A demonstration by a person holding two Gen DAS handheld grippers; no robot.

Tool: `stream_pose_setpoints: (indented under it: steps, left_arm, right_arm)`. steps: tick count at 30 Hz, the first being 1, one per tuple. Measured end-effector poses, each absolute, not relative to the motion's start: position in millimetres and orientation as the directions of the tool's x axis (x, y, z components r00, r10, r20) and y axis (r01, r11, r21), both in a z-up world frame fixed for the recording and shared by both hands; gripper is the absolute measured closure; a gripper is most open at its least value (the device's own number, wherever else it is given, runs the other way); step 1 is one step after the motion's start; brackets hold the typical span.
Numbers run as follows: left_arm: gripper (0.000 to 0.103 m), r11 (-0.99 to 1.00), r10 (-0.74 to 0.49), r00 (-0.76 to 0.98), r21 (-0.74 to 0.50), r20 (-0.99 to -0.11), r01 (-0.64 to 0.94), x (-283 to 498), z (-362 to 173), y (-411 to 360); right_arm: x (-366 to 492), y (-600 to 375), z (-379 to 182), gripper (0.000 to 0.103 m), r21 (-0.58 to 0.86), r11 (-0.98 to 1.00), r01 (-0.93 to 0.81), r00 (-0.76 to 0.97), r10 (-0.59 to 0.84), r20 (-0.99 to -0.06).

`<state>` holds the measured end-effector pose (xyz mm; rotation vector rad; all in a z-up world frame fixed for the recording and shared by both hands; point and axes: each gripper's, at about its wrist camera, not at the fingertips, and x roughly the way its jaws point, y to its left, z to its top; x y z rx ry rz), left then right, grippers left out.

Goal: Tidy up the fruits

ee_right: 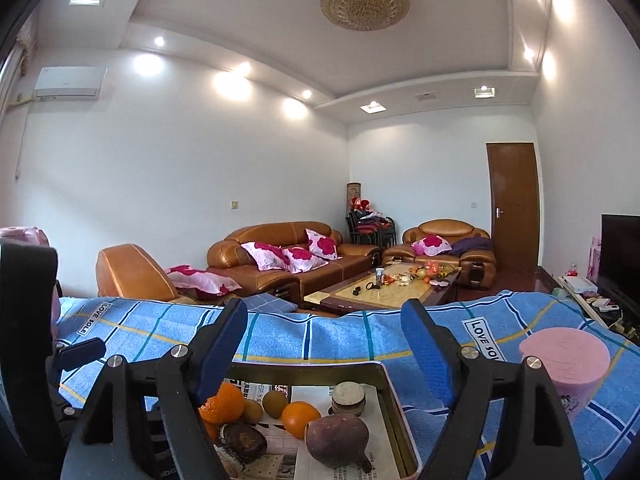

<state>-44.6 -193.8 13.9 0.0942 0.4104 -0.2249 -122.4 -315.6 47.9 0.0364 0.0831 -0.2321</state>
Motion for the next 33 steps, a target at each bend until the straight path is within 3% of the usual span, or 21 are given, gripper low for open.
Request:
stream_pose_setpoints:
  steps: [7,33]
  left_arm:
    - [0.0,0.965,-0.219,0.89,0.047,-0.401,0.258,-60.5,14.3,-186.4]
    - [0.0,0.97,-0.211,0.898,0.03,-0.386,0.241,-68.8,17.4,-175.7]
  right_arm:
    - [-144.1,-311.5,49.0,0.022,0.045,0.967,0.251,0.967,-0.249,-0.056]
    - [-160.5,-303.2,48.2,0.022,0.037,0.959,0.282,0.957,-0.279,-0.077]
